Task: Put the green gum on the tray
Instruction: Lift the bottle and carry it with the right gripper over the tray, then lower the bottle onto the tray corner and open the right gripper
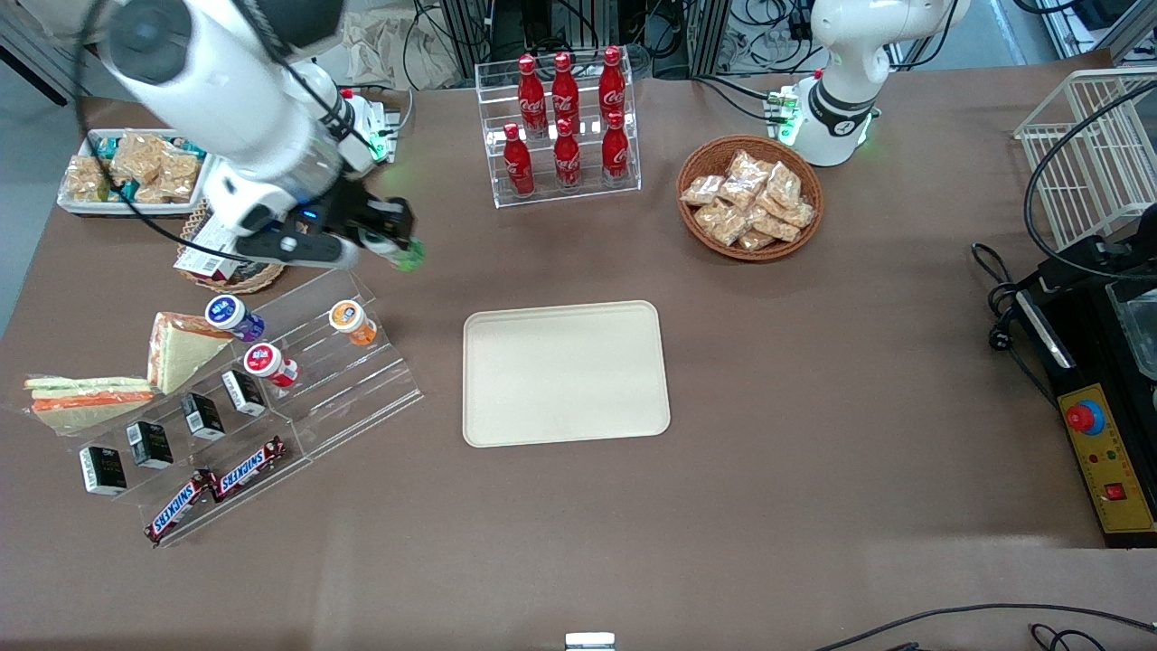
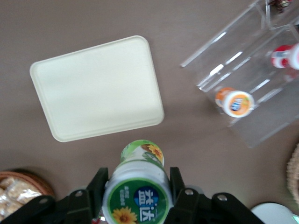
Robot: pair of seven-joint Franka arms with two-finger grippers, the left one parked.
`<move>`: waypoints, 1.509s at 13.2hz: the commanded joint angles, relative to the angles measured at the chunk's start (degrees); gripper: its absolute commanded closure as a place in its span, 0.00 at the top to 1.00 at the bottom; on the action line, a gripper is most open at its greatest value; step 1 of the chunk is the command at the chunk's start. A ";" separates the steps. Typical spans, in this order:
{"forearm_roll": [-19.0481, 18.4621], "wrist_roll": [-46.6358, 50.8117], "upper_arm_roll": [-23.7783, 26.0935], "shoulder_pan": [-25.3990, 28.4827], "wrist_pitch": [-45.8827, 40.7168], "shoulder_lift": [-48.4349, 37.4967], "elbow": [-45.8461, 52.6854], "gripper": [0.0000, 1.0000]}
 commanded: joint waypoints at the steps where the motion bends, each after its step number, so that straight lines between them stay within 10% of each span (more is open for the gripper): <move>1: 0.46 6.22 -0.53 3.79 5.74 6.11 0.87 0.49; 8: -3.24 10.46 -0.53 10.74 42.20 12.61 -22.59 0.49; 17: -11.05 11.70 -1.32 10.75 51.46 20.71 -24.54 0.50; 18: -11.50 11.70 -1.41 10.40 51.55 21.06 -24.54 0.61; 19: -11.50 11.61 -1.41 9.88 51.64 21.15 -24.45 0.99; 20: -11.50 11.61 -1.41 9.78 51.64 21.15 -24.37 1.00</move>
